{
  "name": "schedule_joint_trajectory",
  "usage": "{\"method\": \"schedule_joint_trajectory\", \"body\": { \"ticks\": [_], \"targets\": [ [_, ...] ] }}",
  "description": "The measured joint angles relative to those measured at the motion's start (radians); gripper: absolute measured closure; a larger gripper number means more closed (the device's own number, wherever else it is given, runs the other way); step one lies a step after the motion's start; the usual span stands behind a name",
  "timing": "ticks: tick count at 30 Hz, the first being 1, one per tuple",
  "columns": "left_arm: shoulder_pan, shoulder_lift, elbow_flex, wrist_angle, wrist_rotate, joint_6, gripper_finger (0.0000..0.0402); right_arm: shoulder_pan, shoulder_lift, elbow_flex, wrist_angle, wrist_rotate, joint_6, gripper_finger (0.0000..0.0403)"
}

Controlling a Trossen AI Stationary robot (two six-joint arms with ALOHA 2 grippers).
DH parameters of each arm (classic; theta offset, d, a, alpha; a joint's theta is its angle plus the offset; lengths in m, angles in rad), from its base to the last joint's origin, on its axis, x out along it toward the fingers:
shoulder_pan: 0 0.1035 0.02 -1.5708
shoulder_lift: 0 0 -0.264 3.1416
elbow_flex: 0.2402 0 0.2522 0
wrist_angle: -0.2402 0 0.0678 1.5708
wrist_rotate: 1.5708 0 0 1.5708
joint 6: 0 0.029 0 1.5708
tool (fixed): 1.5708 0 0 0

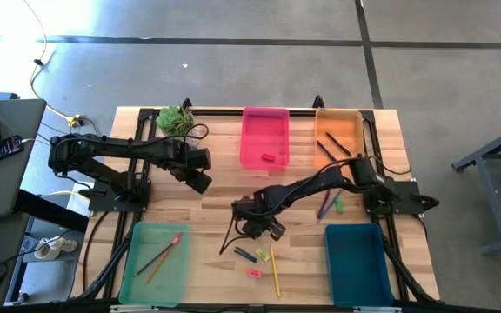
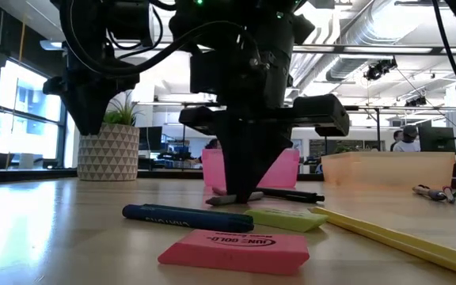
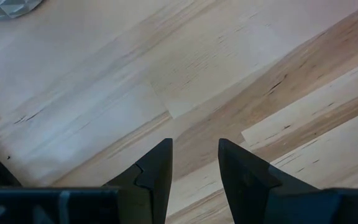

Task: Sort crayons/erasers/pens/pencils in bins
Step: Put the gray crayon into the blue bin

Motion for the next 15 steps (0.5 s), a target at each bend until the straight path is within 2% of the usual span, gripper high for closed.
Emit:
{"method": "schedule_joint_trajectory", "body": {
  "ticks": [7, 13, 15],
  "targets": [
    [0.0, 0.0, 0.0, 0.0, 0.0, 0.024, 0.0284, -0.001, 0.0, -0.001, -0.023, -0.013, 0.045, 0.039],
    [-0.001, 0.0, 0.0, 0.0, -0.001, 0.053, 0.0284, -0.032, -0.017, -0.004, -0.028, -0.096, 0.192, 0.0398],
    [-0.004, 0.0, 0.0, 0.0, -0.002, 0.066, 0.0284, -0.041, -0.031, -0.008, -0.044, -0.095, 0.236, 0.0399]
  ]
}}
